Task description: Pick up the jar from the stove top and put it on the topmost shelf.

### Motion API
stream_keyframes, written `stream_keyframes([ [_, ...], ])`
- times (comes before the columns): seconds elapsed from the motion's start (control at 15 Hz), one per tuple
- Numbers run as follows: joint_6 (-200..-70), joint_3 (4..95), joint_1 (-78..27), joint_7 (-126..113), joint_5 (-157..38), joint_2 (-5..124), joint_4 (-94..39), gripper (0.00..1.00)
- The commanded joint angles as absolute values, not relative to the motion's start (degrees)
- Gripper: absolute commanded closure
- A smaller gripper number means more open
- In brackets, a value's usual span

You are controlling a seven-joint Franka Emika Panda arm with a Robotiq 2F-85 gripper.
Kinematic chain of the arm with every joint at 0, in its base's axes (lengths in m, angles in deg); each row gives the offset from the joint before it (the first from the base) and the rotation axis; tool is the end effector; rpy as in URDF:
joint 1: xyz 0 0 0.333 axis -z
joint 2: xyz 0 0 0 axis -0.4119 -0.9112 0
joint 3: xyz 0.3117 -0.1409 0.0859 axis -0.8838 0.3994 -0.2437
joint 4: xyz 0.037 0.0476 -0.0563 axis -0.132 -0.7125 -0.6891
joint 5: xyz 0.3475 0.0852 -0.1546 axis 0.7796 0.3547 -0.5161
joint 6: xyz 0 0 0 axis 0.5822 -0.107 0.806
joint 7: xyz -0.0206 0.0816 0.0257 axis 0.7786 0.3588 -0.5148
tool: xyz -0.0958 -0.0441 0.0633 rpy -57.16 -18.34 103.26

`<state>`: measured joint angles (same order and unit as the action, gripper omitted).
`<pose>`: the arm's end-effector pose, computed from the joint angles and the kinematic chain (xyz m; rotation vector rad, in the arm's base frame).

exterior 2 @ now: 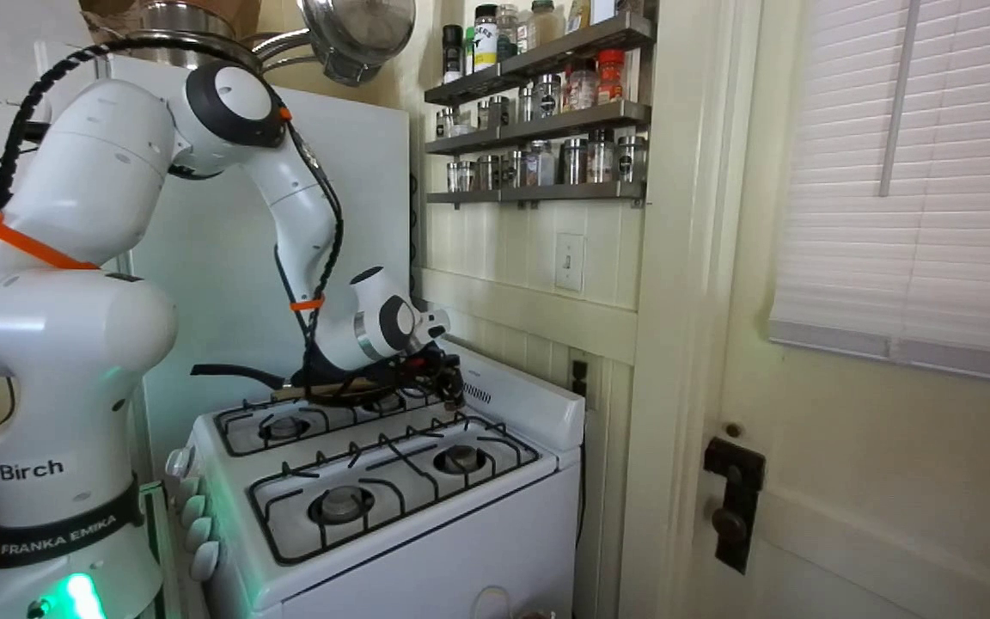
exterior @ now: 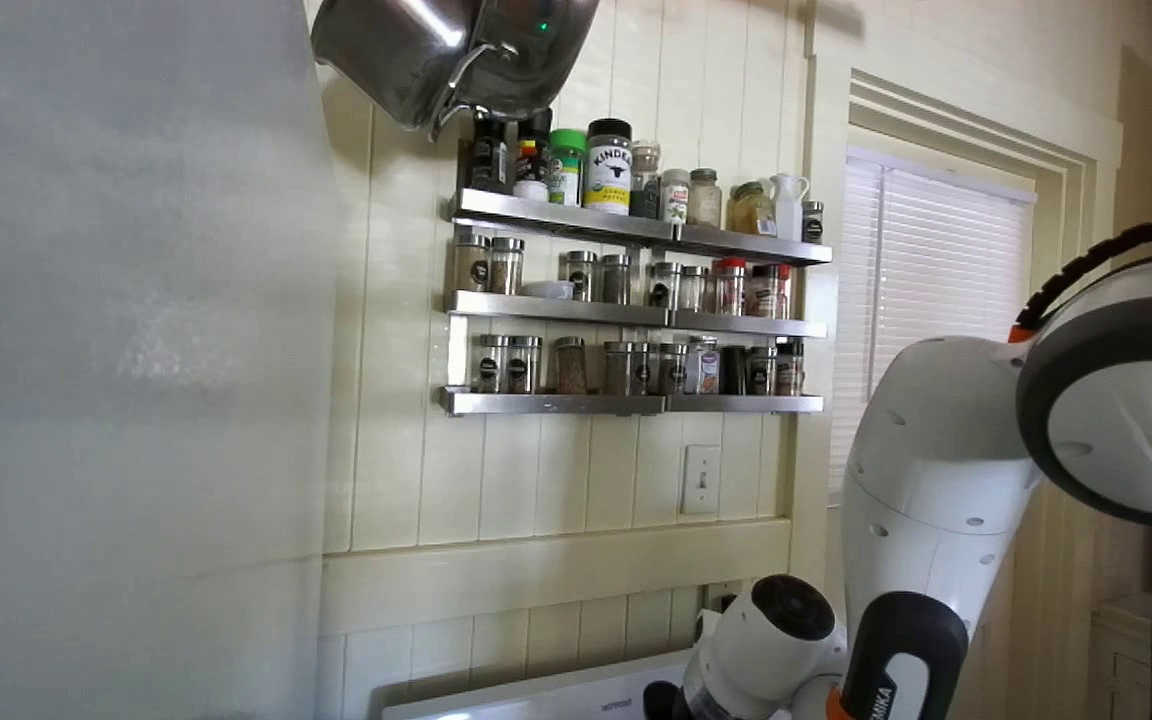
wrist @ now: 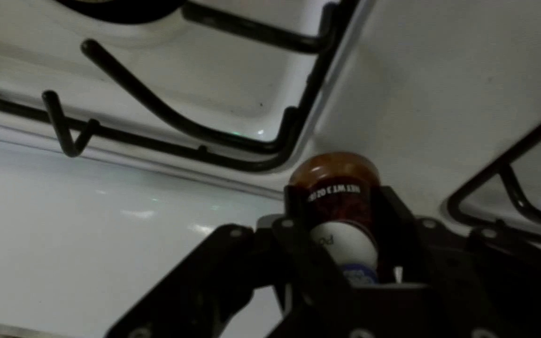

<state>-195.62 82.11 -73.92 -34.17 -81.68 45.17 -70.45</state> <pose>0.5312 0.1770 0.2170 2.9135 0.4122 0.8963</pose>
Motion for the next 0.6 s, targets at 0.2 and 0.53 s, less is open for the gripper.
stream_keyframes([
  [0.2,-194.55,79.67,-71.24,-37.34,-85.94,65.82,-82.27,0.83],
  [0.53,-190.83,70.11,-63.05,-49.05,-102.32,81.65,-92.7,0.83],
])
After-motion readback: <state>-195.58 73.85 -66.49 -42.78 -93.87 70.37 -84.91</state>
